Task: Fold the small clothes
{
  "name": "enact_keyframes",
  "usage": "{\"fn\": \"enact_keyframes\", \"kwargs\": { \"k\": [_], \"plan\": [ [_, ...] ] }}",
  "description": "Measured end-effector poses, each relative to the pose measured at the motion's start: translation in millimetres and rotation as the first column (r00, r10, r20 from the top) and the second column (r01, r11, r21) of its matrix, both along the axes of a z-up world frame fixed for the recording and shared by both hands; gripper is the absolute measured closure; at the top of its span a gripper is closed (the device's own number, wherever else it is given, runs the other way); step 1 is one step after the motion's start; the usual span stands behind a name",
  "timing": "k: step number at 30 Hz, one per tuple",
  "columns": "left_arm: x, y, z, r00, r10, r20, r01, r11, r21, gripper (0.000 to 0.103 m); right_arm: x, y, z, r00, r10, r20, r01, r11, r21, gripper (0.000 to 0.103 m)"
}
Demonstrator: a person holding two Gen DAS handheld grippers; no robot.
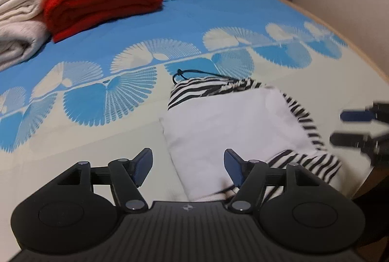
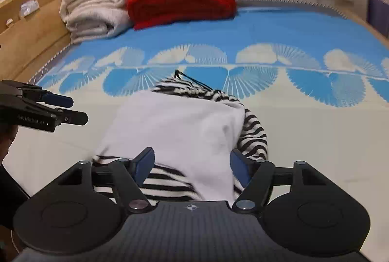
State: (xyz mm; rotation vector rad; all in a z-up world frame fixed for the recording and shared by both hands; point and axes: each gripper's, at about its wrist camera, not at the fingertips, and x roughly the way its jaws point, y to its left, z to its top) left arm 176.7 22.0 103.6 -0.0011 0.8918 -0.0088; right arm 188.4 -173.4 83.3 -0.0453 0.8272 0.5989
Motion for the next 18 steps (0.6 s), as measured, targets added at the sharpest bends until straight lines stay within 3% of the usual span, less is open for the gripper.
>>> {"fn": "enact_keyframes", "kwargs": {
  "k": [4,7,11,15,18],
  "plan": [
    [-29,-3,20,0.997,0.056,0.044,-0.056,0.998,-0.007,0.018,-38,4,19,0.996,-0.02,0.089,0.017,0.999,0.033,0.026],
    [-56,-4,33,0.991,0.111,0.074,-0.108,0.993,-0.052,0.016,-60,-1,23,0.993,-0.071,0.091,0.067,0.996,0.055,0.025],
    [-96,-18,40,0.971,0.193,0.145,-0.187,0.981,-0.054,0.003,-82,-7,34,0.987,-0.135,0.09,0.13,0.989,0.064,0.018],
    [-129,-48,21,0.97,0.182,0.162,-0.175,0.983,-0.053,0.002,-104,-12,31,0.975,-0.195,0.11,0.189,0.98,0.061,0.014],
    [-134,-67,-9,0.989,0.127,0.073,-0.123,0.99,-0.062,0.002,-107,-3,19,0.981,-0.152,0.123,0.155,0.988,-0.019,0.014]
  ]
}}
